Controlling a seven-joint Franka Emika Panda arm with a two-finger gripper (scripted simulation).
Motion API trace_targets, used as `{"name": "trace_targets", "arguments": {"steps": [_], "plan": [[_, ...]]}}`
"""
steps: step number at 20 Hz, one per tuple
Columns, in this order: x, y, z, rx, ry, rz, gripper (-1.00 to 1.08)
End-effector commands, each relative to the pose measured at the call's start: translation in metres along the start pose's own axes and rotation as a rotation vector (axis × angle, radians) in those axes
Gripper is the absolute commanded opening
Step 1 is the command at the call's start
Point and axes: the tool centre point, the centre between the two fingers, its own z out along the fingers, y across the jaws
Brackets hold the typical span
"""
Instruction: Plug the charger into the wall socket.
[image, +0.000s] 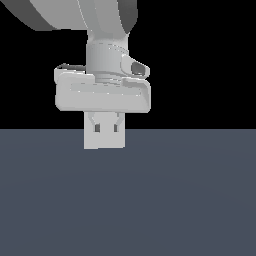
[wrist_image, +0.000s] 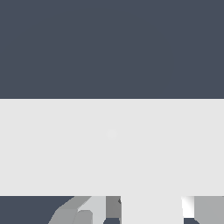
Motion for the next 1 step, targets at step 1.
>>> {"name": "trace_targets", "arguments": {"steps": [1], "plan": [[0.0006,-0.0001,-0.0001,0.000,0.001,-0.001,-1.00]]}}
